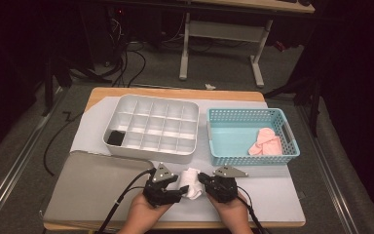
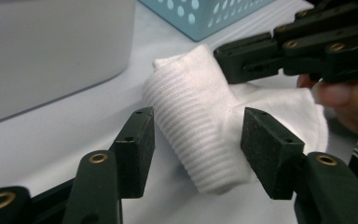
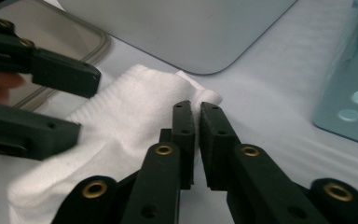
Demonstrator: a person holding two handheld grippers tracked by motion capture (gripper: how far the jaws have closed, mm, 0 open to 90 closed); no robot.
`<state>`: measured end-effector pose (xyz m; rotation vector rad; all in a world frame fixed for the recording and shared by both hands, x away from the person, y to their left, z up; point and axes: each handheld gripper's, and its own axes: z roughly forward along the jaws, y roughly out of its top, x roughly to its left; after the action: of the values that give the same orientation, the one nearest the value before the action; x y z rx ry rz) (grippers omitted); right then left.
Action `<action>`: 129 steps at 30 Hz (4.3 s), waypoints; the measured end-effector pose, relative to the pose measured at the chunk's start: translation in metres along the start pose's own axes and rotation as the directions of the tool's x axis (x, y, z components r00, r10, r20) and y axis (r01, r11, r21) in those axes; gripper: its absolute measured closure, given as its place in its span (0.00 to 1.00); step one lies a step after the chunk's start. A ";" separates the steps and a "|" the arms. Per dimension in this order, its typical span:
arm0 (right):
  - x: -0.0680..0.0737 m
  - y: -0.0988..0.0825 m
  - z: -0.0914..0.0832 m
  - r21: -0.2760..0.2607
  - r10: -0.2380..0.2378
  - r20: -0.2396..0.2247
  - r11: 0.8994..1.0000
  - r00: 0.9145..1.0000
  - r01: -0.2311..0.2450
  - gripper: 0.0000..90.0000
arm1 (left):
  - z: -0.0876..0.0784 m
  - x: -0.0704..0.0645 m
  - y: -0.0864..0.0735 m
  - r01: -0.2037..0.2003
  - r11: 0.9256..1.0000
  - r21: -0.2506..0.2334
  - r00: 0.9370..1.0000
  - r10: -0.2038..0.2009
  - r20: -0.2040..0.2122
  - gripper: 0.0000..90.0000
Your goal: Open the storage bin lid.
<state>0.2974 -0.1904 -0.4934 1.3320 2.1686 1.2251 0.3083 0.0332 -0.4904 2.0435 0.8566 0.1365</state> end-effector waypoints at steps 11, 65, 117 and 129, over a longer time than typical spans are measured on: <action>0.023 -0.007 -0.035 -0.061 -0.041 -0.046 0.997 0.998 0.038 0.85 | 0.009 -0.003 -0.001 -0.026 0.999 0.025 0.999 0.027 -0.042 0.51; -0.038 -0.034 -0.046 0.024 0.025 0.048 0.999 0.999 -0.026 0.87 | 0.021 -0.009 0.022 -0.085 0.985 0.151 0.996 0.081 0.034 0.74; -0.067 -0.036 -0.043 -0.023 0.066 -0.016 0.998 0.998 -0.066 0.72 | -0.039 0.033 0.048 0.034 0.912 0.409 0.956 0.091 -0.281 0.74; -0.069 -0.036 -0.042 -0.023 0.081 -0.019 0.996 0.997 -0.081 0.71 | -0.071 0.049 0.065 0.069 0.942 0.328 0.944 0.044 -0.326 0.74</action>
<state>0.2855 -0.2769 -0.5083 1.4169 2.1245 1.2940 0.3511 0.0892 -0.4081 2.3743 1.1654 0.3552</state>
